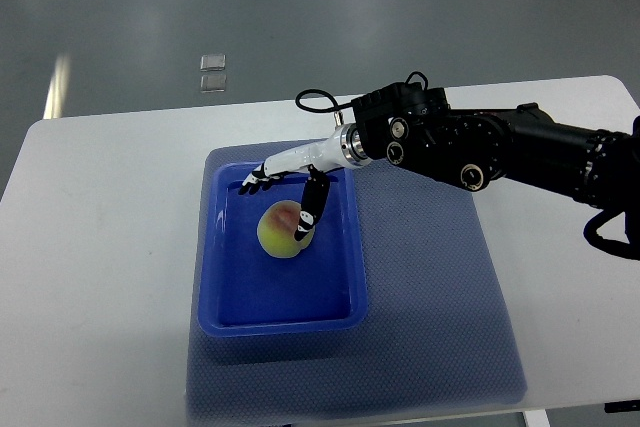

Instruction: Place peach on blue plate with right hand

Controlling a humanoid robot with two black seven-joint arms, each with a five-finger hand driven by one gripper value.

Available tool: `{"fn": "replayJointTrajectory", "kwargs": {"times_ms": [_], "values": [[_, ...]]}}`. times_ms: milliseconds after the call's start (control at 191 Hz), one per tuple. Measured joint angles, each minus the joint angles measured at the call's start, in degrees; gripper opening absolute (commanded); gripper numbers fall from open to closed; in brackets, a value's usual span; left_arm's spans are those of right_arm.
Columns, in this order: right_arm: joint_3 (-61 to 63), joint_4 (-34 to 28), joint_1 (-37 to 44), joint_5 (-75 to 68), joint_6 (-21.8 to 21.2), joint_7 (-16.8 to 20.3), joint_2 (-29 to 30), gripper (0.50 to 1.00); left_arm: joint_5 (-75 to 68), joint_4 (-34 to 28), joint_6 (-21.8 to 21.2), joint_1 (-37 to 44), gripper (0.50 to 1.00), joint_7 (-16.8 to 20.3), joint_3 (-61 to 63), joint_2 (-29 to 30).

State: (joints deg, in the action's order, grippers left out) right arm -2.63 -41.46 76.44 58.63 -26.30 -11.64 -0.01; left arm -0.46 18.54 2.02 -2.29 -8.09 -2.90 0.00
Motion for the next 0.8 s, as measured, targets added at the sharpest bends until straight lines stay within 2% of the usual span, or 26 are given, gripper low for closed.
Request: {"fn": "replayJointTrajectory", "kwargs": {"times_ms": [120, 220, 435, 623, 801], "values": [[5.7, -0.2, 1.3, -0.2, 0.0, 0.0, -2.1, 0.930, 0.0, 0.0, 0.0, 0.0, 1.000, 0.0, 0.0, 0.0], [11.4, -0.3, 0.0, -0.3, 1.0, -0.5, -6.2, 0.930, 0.0, 0.0, 0.0, 0.0, 1.000, 0.0, 0.0, 0.0], [33.4, -1.8, -13.7, -6.5, 2.4, -0.8, -13.1, 0.928, -0.2, 0.2, 0.0, 0.0, 1.000, 0.0, 0.1, 0.0], [56.9, -3.3, -28.9, -19.6, 3.6, -0.9, -11.7, 0.928, -0.2, 0.2, 0.0, 0.0, 1.000, 0.0, 0.1, 0.0], [66.2, -1.6, -36.7, -34.7, 6.4, -1.1, -7.5, 0.930, -0.2, 0.5, 0.0, 0.0, 1.000, 0.0, 0.2, 0.0]]}}
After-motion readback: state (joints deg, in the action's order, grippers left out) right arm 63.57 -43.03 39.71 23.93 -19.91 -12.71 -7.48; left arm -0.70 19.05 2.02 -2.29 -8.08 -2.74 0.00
